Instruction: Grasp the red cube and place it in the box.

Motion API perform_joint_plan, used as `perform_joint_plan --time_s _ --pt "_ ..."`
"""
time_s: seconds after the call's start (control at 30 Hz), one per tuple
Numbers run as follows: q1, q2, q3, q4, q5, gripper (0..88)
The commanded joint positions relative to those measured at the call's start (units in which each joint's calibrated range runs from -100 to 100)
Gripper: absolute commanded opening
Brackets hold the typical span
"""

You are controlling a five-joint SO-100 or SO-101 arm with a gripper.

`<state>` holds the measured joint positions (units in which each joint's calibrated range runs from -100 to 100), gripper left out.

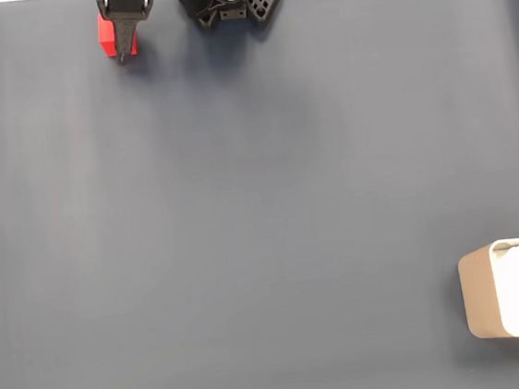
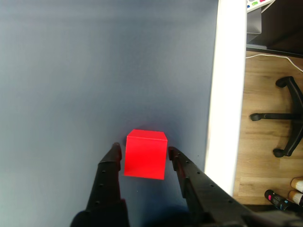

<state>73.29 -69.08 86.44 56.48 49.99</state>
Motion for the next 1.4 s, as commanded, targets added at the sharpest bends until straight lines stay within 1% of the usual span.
perform_joint_plan --time_s 0.0,0.53,0.93,1.13,1.37 --pt "0.8 -0.3 -0.9 -0.8 -0.1 18.2" --pt "1.1 0.6 -2.1 -0.8 0.3 9.5" --pt "0.7 1.6 -4.2 -0.8 0.2 8.8" --pt "-2.2 5.4 -10.7 -1.8 0.6 8.7" --pt "-9.2 9.5 -19.9 -2.5 1.1 8.6"
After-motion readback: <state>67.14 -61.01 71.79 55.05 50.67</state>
